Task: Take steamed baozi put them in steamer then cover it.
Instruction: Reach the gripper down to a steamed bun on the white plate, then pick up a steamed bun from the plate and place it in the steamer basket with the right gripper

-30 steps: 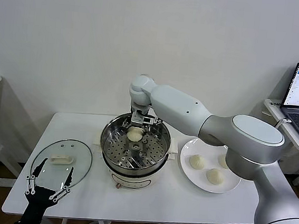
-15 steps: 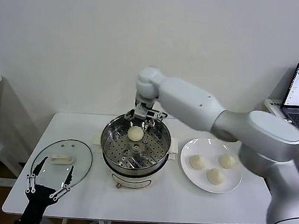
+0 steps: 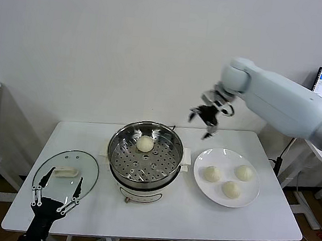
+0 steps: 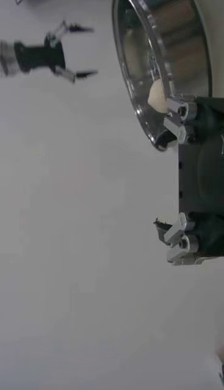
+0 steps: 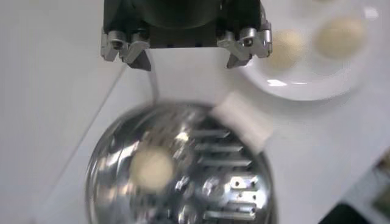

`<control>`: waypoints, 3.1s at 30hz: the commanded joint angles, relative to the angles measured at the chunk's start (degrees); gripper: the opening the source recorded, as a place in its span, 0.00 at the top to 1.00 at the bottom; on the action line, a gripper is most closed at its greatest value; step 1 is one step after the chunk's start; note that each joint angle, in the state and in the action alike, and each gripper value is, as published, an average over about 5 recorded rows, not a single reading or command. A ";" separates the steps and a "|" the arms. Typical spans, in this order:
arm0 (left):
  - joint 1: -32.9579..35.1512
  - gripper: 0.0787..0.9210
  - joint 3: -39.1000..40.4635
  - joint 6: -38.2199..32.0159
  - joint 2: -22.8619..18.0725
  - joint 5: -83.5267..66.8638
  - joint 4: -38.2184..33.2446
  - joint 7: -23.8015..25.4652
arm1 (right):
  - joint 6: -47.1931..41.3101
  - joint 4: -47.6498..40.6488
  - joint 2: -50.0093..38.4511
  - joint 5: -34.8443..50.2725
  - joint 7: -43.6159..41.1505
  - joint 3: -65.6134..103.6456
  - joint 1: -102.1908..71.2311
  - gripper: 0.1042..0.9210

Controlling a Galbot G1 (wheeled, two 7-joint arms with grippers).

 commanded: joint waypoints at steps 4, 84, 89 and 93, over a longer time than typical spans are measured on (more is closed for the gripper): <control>0.68 0.12 0.05 -0.28 -0.26 0.27 0.42 -0.10 | -7.92 -1.16 -5.47 4.25 4.28 -6.61 -8.74 0.12; -1.04 0.12 -0.27 -0.79 0.62 -1.23 0.97 -0.92 | -20.30 9.01 27.09 25.06 8.47 -18.74 16.54 0.32; -1.57 0.12 -0.15 -0.69 0.55 -1.36 1.33 -0.98 | -21.92 7.56 30.52 24.70 11.36 -19.43 14.31 0.32; -1.73 0.12 -0.23 -0.73 0.67 -1.45 1.68 -0.98 | -22.66 6.49 32.62 24.84 13.08 -19.44 12.70 0.32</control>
